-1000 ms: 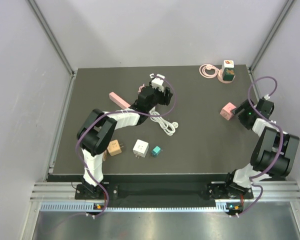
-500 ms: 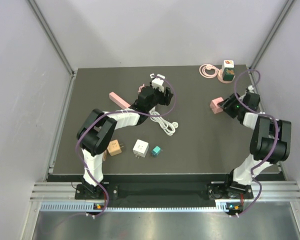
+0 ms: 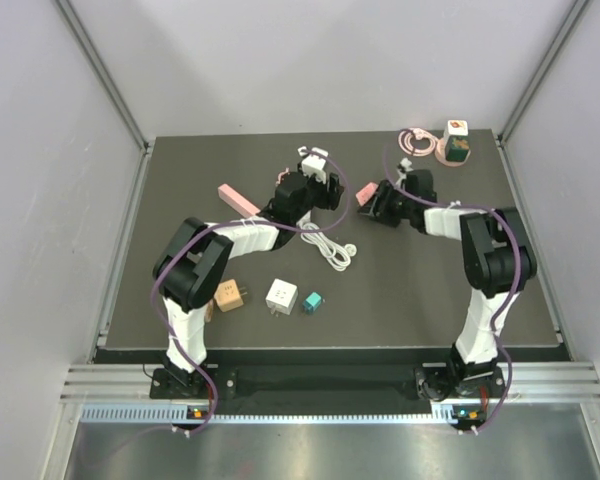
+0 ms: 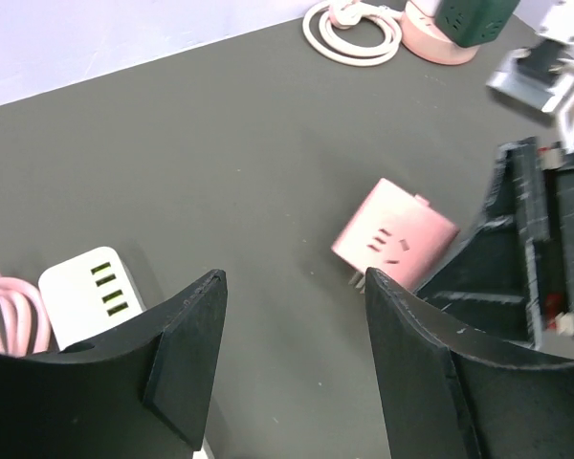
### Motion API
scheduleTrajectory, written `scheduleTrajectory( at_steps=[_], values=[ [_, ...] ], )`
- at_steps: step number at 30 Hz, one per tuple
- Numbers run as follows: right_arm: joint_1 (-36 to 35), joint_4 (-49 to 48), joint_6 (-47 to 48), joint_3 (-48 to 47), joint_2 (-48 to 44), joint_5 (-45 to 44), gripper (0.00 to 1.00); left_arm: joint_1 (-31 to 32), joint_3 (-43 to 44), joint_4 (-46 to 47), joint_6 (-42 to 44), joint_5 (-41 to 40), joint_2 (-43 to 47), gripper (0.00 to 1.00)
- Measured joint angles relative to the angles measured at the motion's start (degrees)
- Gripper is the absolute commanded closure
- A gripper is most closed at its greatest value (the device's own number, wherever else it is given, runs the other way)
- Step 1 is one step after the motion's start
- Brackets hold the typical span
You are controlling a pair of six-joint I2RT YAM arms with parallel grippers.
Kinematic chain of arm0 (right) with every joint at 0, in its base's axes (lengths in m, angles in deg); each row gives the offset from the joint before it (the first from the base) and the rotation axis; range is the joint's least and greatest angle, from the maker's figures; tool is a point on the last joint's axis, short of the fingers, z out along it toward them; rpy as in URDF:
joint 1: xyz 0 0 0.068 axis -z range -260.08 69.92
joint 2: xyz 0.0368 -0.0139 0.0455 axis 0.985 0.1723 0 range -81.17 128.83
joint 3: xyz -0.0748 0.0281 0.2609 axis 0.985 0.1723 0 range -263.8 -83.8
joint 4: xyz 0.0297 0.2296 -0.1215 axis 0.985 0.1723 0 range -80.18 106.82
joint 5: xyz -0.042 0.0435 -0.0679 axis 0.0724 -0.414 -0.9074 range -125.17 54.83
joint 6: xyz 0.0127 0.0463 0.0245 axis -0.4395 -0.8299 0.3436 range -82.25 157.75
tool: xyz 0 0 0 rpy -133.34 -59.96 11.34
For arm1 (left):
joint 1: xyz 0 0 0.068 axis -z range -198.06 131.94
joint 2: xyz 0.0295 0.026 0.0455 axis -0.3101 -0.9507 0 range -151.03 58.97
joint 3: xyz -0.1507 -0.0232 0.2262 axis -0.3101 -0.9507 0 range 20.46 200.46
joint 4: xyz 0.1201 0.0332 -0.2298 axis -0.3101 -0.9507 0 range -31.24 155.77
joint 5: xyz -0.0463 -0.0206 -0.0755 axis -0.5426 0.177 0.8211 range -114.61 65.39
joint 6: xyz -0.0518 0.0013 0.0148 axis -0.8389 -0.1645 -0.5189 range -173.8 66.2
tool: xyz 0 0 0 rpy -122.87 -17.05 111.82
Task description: Pull the plug off the socket
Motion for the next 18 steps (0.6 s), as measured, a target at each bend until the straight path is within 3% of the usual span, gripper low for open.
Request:
scheduleTrajectory(
  at_steps=[6,9,16,18],
  values=[
    [-3.17,-0.07,-1.95,-6.29,1.77,2.97,0.38,-1.68,-1.95,0.33,-1.22,0.0,1.62,0.36],
    [-1.84,0.46,-1.49,-7.1,0.59,2.12,0.27,-2.54,-2.78,0.63,-1.75,-0.02,2.4,0.36],
    [8.39,2.21,0.07,-7.08,-6.69,-6.29,0.01,-3.87,-3.08,1.57,-2.95,0.24,2.86,0.36],
    [11.47,3.13,1.6,-8.02,-7.48,-11.69,0.0,-3.93,-3.08,1.66,-3.08,0.5,2.86,0.36]
  ],
)
